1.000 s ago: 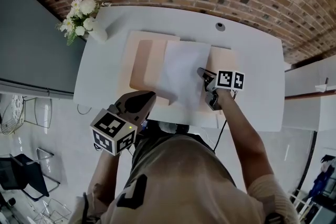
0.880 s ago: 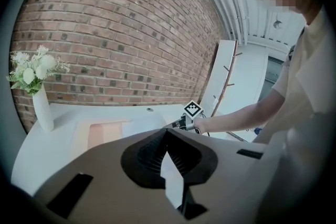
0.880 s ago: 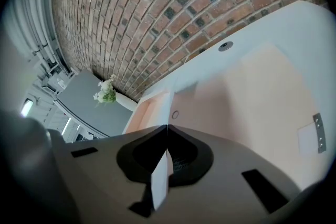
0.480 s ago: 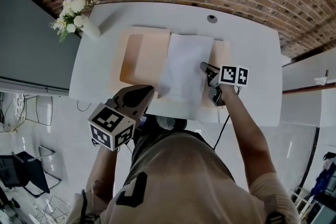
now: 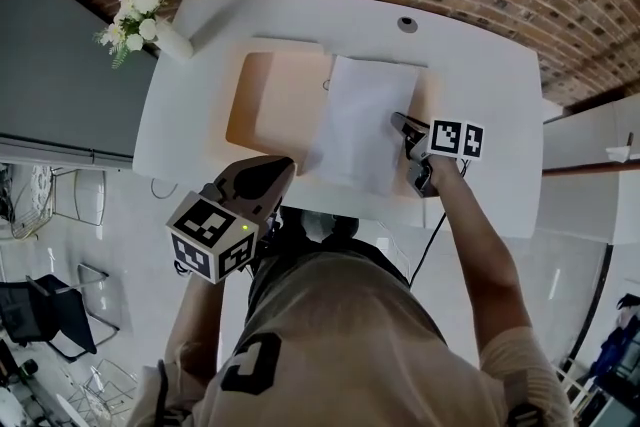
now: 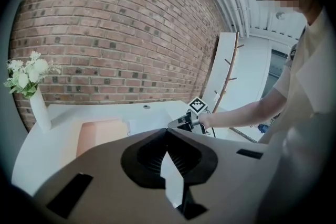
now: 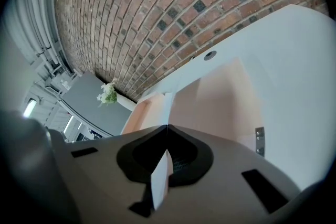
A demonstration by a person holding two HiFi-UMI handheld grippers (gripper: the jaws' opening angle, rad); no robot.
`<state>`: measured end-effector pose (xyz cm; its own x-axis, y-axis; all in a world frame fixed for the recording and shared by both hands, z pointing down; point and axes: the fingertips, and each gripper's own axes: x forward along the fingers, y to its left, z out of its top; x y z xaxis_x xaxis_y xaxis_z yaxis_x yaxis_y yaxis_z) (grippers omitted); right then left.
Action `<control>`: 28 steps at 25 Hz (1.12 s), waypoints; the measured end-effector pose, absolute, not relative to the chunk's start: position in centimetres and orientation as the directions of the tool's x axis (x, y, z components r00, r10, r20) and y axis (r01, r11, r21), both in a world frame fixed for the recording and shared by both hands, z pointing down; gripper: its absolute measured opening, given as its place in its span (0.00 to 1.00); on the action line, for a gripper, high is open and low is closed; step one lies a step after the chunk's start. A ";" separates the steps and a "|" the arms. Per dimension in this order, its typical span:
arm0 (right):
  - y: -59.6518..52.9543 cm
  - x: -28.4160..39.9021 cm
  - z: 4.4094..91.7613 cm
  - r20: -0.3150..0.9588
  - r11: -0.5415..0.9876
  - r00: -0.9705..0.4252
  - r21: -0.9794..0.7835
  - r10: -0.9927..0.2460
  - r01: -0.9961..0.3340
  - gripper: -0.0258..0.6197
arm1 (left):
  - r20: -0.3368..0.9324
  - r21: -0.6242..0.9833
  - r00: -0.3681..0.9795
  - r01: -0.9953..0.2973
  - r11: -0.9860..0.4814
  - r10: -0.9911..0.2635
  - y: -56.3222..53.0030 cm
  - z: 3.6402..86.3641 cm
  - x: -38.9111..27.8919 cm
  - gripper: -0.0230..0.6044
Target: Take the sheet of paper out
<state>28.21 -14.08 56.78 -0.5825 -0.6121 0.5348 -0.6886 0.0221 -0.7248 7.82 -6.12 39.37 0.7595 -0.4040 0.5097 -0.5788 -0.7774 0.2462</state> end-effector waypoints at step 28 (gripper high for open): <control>-10.8 21.9 44.2 0.477 0.157 -0.484 -0.574 -0.733 -0.804 0.08 | 0.408 0.337 0.861 -0.452 -0.826 -0.304 -8.1 40.0 0.9 0.06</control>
